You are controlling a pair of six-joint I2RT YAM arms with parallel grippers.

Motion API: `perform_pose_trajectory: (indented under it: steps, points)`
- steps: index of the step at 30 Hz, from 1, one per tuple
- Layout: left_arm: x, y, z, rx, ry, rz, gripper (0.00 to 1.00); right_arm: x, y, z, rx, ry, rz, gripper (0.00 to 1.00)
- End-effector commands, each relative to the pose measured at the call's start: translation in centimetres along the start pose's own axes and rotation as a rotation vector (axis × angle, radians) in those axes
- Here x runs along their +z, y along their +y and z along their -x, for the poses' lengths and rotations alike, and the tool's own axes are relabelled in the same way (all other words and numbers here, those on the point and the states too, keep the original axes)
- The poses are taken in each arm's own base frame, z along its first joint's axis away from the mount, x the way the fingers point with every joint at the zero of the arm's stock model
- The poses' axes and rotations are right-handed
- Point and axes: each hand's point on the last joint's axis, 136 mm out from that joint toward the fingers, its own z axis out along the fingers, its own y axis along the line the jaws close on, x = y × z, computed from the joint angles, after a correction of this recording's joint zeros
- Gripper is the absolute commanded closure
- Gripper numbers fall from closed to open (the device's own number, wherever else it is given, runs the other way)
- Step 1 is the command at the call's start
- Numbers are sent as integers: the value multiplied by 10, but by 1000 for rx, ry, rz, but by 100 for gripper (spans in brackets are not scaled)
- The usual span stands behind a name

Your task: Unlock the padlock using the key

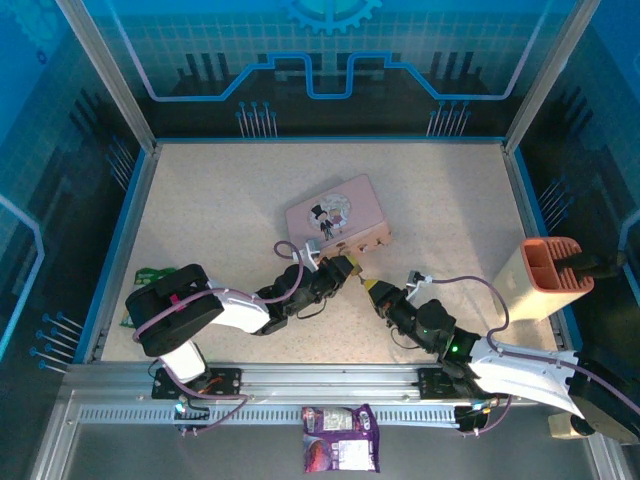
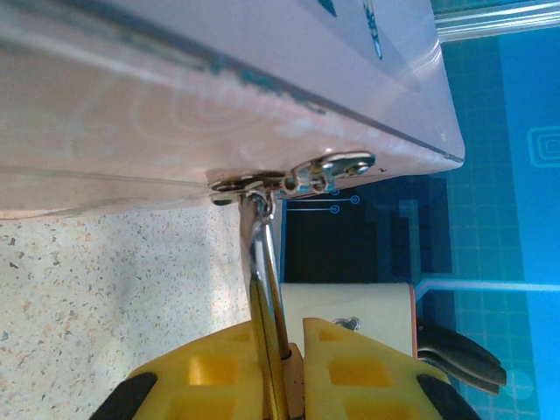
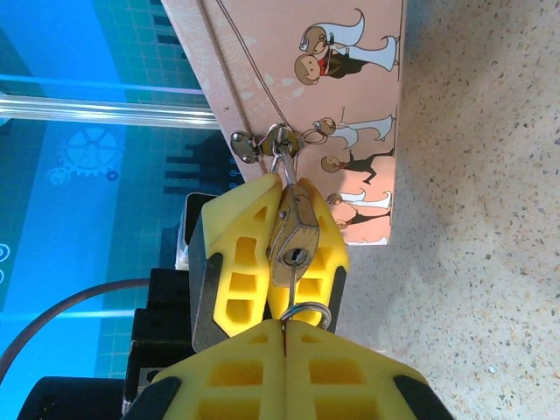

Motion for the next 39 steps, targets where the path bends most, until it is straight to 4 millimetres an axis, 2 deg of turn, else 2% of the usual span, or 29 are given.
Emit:
perform_pose_trajectory:
  steps: [1,39]
  points:
    - [-13,-74,-1,-66,11,-261,100,0,21,7,9,-38,61,100]
    - [-12,-91,-6,-92,27,-317,100,4,19,6,21,-40,45,100]
